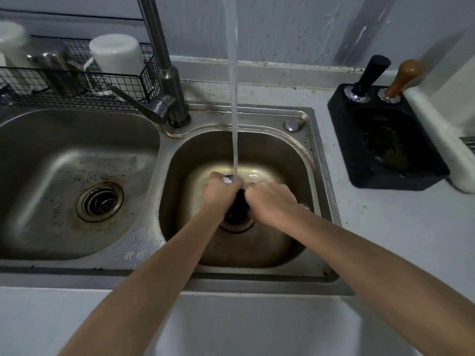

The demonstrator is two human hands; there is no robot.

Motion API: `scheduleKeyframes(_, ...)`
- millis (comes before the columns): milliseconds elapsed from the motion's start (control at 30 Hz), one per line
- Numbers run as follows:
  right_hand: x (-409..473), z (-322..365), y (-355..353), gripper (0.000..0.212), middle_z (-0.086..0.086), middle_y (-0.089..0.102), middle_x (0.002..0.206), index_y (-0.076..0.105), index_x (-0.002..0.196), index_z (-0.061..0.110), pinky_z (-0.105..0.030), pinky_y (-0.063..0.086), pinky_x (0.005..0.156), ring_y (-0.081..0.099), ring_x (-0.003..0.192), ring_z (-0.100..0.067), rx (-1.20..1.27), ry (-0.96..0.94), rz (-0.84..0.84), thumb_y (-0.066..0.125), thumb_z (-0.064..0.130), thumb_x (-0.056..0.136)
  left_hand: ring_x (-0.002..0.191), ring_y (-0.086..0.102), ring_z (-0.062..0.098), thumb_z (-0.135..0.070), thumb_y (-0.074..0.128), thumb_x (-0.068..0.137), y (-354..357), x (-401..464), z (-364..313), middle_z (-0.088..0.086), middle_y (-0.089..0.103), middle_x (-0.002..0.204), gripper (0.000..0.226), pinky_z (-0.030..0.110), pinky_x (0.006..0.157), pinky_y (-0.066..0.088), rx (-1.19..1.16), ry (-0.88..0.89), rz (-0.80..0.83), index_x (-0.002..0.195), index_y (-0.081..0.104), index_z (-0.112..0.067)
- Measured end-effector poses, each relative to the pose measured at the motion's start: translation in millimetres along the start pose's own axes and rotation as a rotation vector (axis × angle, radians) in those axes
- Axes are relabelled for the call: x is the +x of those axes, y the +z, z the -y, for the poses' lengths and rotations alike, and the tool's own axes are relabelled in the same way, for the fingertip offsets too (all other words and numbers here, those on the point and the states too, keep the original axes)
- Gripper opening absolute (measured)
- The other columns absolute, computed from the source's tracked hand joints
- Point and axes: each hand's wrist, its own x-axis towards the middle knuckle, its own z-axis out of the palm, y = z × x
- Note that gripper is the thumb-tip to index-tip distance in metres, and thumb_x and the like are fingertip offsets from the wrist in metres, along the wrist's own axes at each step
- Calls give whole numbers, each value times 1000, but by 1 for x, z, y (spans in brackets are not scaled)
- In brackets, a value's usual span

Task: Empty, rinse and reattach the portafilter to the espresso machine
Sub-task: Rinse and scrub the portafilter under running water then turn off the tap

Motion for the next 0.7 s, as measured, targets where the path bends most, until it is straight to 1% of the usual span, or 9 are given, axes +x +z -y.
scheduleKeyframes(100,-7,-1,5,22,-8,65,102,56,108,5,-30,31,58,63,90,-28,-133,-52,-153,49,6,87,76,60,21,-32,68,76,-4,1,-8,15,57,96,39,28,43,55,-287,-172,130,100,59,-2)
scheduleKeyframes(167,-9,-1,7,22,-9,65,101,54,108,3,-30,32,58,64,87,-28,-187,-72,-207,49,5,87,73,57,18,-41,65,77,-11,1,-14,7,55,89,27,22,35,49,-412,-301,183,81,59,-15)
scheduleKeyframes(233,-9,-2,5,20,-9,64,102,53,106,3,-30,32,58,63,87,-27,-200,-58,-213,50,5,86,69,56,16,-46,56,83,-13,1,-17,4,55,81,29,21,34,48,-434,-295,188,74,56,-19)
scheduleKeyframes(333,-5,-2,4,24,-11,63,105,50,109,1,-31,32,59,63,90,-29,-167,-24,-242,49,2,85,63,57,18,-37,38,92,-8,1,-18,8,58,75,36,27,42,51,-442,-151,37,69,53,-15)
scheduleKeyframes(400,-4,-2,4,26,-12,62,105,49,110,0,-32,31,59,62,89,-30,-177,-21,-261,49,1,84,69,56,19,-28,32,93,-10,2,-20,11,58,83,32,33,50,51,-526,-236,19,72,51,-13)
scheduleKeyframes(467,-6,-5,7,24,-12,63,103,49,108,1,-32,30,57,62,85,-29,-166,-25,-277,48,2,84,73,55,20,-27,35,93,-17,5,-23,10,56,83,29,37,51,52,-676,-434,129,78,53,-10)
scheduleKeyframes(533,-7,-9,9,21,-12,64,99,49,105,2,-32,30,55,61,79,-29,-73,1,-270,49,6,85,72,55,21,-29,38,92,-20,7,-24,9,56,82,27,37,52,51,-694,-503,205,85,54,-9)
scheduleKeyframes(600,-7,-14,10,15,-11,61,92,47,96,7,-32,31,54,52,70,-26,83,57,-214,53,14,85,64,56,20,-35,36,93,-16,6,-24,9,58,77,28,30,47,46,-542,-380,211,94,53,-12)
scheduleKeyframes(700,-5,-22,10,22,-1,48,75,39,75,12,-30,38,55,48,65,-22,347,199,-26,57,23,81,39,46,10,-39,24,97,-5,3,-16,3,49,61,38,22,36,33,-274,-33,242,111,45,-11)
